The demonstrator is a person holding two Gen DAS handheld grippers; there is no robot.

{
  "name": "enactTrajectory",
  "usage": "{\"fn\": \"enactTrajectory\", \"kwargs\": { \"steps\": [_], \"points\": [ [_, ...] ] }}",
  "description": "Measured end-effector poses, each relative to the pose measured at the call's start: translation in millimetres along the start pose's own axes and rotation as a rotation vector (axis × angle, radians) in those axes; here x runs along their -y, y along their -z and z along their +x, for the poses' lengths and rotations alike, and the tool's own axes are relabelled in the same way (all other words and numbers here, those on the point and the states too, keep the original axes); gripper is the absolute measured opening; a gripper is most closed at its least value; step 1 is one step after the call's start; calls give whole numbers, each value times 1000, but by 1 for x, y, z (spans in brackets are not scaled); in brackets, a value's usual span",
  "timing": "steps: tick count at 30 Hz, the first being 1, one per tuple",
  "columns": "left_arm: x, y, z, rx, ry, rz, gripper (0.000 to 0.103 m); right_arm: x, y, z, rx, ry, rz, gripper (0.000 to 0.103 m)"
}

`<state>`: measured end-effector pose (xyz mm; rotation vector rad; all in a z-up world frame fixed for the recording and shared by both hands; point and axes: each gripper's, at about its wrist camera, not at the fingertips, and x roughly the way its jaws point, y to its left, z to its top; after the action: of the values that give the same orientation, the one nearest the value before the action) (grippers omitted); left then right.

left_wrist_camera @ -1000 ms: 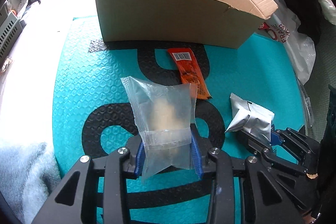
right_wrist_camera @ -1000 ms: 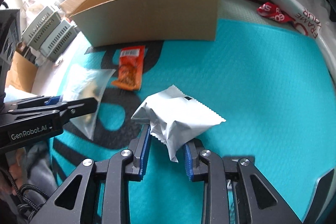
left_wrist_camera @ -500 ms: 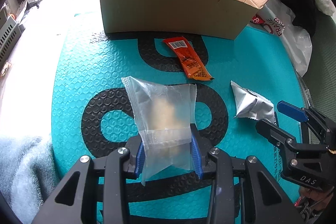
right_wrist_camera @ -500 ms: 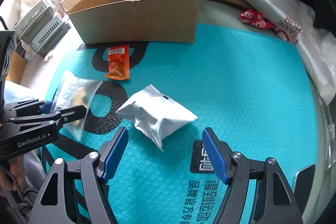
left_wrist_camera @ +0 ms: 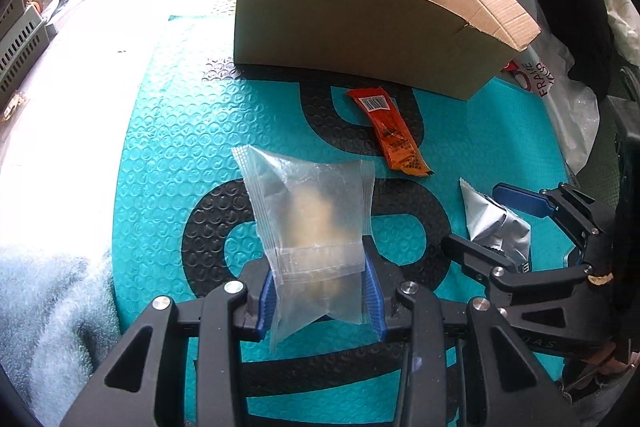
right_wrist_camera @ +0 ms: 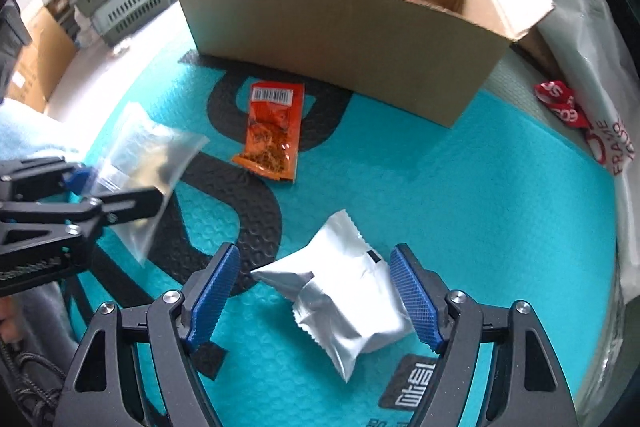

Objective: Organize snacks
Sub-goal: 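Grasp the clear plastic bag with left tool while right tool grasps white foil packet, then lift both held packets and carry them over the box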

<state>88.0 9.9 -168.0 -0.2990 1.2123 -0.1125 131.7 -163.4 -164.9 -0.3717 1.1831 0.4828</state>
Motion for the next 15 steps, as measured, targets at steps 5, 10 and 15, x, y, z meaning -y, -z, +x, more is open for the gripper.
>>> {"fn": "enactTrajectory", "kwargs": {
  "steps": [5, 10, 15],
  "points": [
    [0, 3, -2, 3, -7, 7, 36, -1, 2, 4, -10, 4, 16, 62],
    [14, 0, 2, -1, -26, 13, 36, 0, 12, -1, 4, 24, 63, 51],
    [21, 2, -6, 4, -15, 19, 36, 4, 24, -11, 20, 0, 144, 48]
  ]
}}
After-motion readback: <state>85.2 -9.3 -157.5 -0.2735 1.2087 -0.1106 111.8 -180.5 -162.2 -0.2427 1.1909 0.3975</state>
